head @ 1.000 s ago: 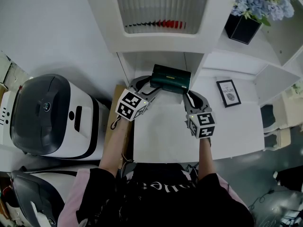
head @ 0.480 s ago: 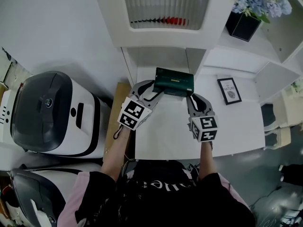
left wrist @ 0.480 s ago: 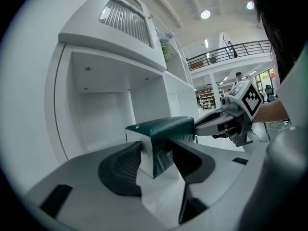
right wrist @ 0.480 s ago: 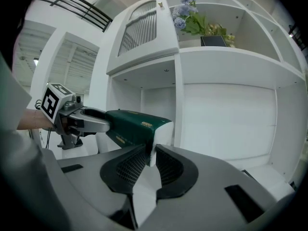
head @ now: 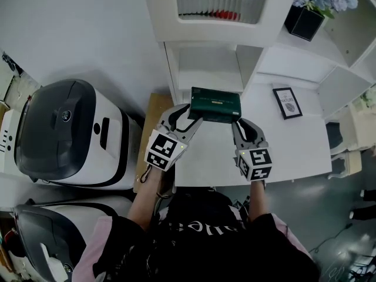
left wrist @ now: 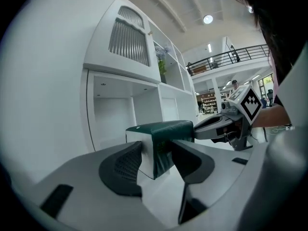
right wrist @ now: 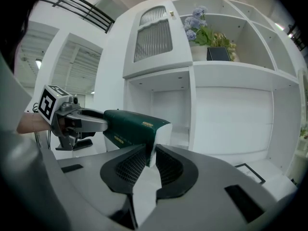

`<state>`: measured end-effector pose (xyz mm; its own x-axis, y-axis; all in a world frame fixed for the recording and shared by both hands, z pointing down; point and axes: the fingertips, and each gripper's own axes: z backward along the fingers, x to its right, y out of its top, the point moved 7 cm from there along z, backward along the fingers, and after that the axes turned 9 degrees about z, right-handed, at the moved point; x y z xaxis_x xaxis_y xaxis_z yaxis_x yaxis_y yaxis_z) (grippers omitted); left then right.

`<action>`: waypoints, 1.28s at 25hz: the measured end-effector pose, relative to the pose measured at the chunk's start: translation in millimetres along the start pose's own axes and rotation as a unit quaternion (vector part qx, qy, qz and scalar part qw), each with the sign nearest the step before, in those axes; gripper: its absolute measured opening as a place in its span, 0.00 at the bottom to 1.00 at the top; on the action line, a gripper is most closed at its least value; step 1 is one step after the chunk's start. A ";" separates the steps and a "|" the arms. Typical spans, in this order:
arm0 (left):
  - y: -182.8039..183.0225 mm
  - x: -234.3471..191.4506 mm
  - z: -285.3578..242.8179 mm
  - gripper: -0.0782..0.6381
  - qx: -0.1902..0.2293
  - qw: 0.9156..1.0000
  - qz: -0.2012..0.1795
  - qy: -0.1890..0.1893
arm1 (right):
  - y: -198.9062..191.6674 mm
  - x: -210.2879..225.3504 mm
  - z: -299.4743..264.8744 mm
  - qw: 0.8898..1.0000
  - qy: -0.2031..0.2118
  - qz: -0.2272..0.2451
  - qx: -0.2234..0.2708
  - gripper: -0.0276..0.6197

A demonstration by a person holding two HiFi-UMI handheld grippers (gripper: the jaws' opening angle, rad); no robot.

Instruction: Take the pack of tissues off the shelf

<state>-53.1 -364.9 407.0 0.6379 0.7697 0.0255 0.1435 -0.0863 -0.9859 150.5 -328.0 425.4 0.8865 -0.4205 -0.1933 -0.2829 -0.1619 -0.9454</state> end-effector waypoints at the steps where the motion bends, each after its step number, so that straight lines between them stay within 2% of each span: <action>1: -1.9 1.3 8.3 0.40 0.001 1.000 0.003 0.001 | 0.6 -7.3 3.3 1.000 0.000 0.000 -0.001 0.18; 7: -13.9 9.5 58.0 0.39 0.015 1.000 0.015 0.001 | 1.1 -52.1 26.5 1.000 -0.006 0.001 -0.007 0.18; 18: -23.9 30.4 128.2 0.37 0.050 0.998 0.038 -0.028 | 12.3 -113.8 76.4 0.999 -0.039 0.022 -0.006 0.18; 32: -15.4 60.2 150.1 0.37 0.085 0.994 0.051 -0.047 | 23.7 -124.4 121.5 0.997 -0.060 0.051 0.004 0.18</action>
<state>-130.5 -222.3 398.9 0.5671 0.8194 -0.0833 -0.0530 -0.0646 -0.9965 78.0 -171.1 395.1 0.8906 -0.3242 -0.3189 -0.3720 -0.1162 -0.9209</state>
